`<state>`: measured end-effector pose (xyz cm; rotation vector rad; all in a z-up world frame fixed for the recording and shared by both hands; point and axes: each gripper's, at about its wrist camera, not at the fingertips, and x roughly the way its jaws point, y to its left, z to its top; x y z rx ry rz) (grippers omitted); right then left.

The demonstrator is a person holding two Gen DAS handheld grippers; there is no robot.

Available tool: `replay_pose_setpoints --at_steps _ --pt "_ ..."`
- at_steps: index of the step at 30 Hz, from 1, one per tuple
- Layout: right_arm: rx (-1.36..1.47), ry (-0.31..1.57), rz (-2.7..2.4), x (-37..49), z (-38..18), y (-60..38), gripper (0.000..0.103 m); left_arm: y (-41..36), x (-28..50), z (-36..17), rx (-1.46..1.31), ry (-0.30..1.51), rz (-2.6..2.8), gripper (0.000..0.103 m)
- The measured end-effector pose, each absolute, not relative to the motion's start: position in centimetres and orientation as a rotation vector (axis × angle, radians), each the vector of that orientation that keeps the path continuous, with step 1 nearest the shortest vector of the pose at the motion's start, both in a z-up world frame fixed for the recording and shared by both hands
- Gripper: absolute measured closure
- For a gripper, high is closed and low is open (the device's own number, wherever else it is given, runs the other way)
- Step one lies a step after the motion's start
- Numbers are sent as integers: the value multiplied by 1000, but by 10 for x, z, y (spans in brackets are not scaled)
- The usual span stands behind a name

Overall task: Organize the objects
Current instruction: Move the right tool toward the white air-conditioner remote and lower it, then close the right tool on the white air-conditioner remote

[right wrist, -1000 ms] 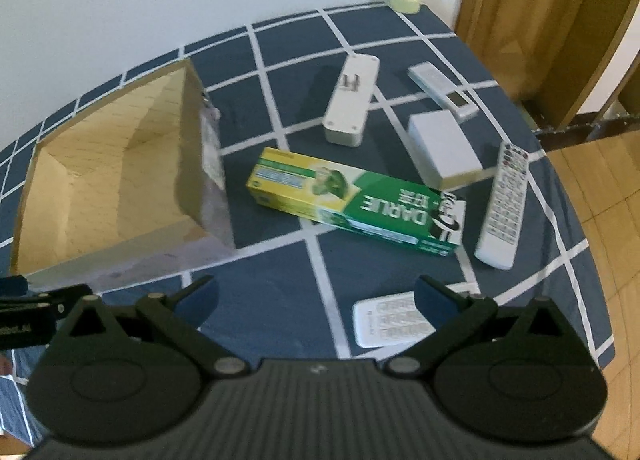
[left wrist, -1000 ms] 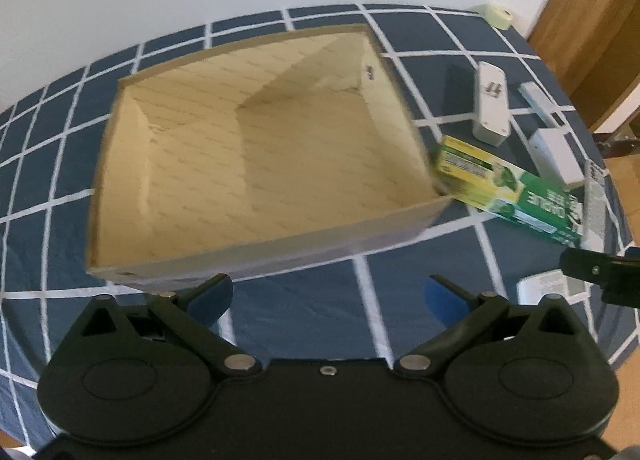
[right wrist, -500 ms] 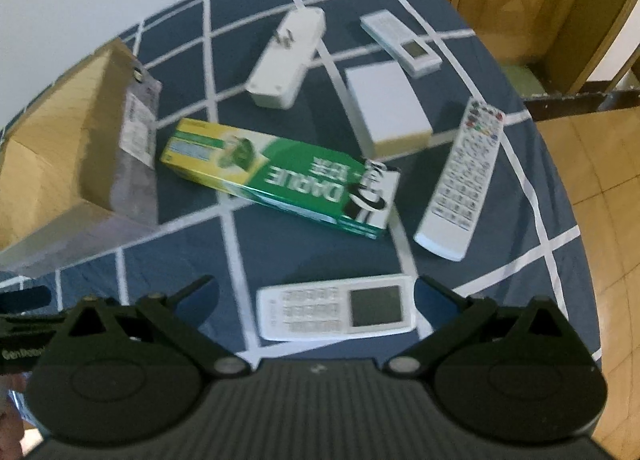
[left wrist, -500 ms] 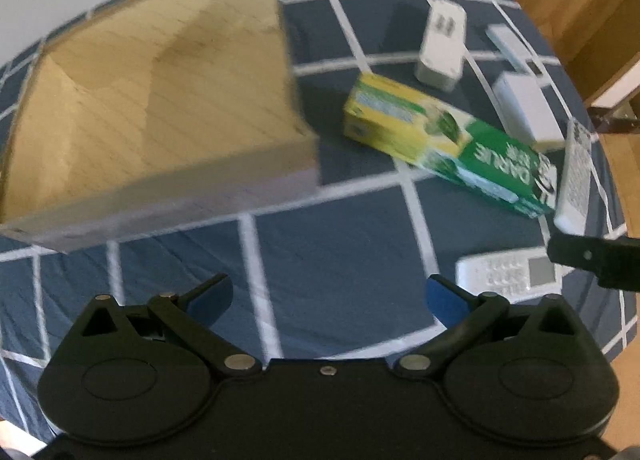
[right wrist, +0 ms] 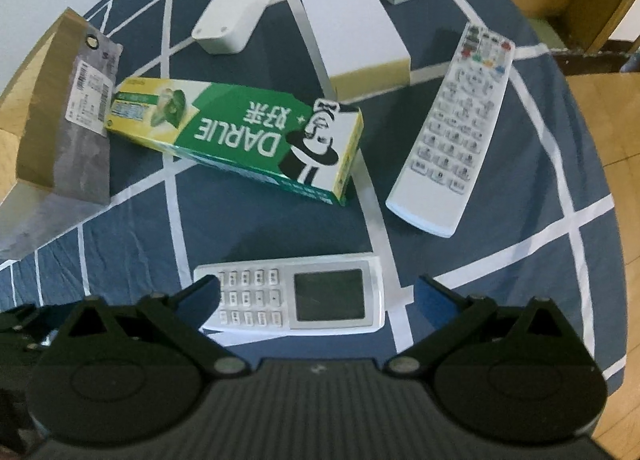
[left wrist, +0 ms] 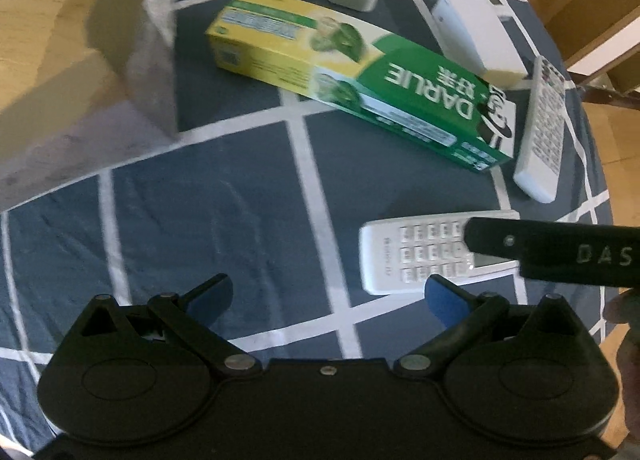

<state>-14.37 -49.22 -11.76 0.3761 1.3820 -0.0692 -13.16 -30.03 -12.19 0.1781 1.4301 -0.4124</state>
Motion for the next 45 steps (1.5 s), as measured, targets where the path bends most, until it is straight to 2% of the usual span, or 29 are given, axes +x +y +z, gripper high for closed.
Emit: replay_pose_setpoints --at_steps 5,7,18,24,33,41,45 --pt "363 1402 -41 -141 -127 -494 3 -307 -131 -133 143 1445 -418 1" --pt "373 1418 -30 -139 -130 -496 9 -309 -130 -138 124 1455 -422 2" --pt "338 1460 13 -127 -141 -496 19 -324 -132 -153 69 1503 -450 9" --pt "337 1470 34 -125 -144 -497 22 -331 -133 -157 63 1512 -453 11" --pt "346 1465 64 -125 -144 -497 26 -345 -134 -155 75 1513 -461 24" --pt "347 1466 85 -125 -145 -499 27 -351 -134 -155 81 1514 -459 24" --pt "349 1460 94 -123 -143 -501 31 -351 -132 -150 102 1507 -445 24"
